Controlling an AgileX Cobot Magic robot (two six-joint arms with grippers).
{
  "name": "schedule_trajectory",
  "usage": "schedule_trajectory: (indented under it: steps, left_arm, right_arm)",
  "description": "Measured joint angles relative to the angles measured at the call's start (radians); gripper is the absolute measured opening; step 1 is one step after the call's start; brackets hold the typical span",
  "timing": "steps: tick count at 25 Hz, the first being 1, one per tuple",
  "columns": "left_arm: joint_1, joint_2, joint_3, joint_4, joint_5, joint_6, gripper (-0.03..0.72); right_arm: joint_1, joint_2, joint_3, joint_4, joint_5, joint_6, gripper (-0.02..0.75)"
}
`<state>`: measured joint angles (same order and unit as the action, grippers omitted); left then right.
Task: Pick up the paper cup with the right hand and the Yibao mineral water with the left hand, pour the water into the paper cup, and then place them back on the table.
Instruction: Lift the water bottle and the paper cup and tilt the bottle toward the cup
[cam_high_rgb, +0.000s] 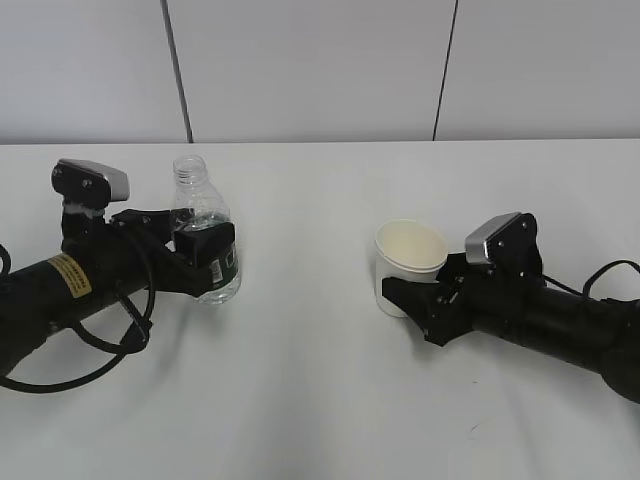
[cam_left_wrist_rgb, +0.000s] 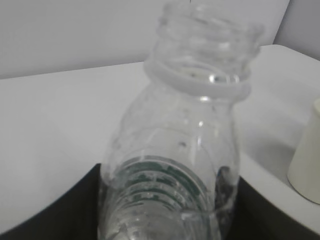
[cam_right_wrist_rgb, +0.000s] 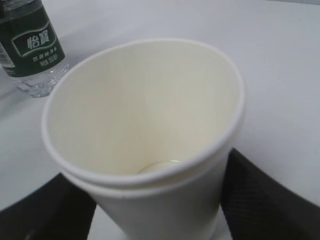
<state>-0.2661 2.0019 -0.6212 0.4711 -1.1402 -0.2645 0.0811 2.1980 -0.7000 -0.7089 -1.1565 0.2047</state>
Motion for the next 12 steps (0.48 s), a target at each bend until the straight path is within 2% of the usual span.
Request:
schedule_trajectory:
  steps: [12]
  left_arm:
    - [0.0, 0.0, 0.0, 0.0, -0.001, -0.002, 0.375]
  right_arm:
    - [0.0, 0.0, -0.03, -0.114, 0.0, 0.045, 0.55]
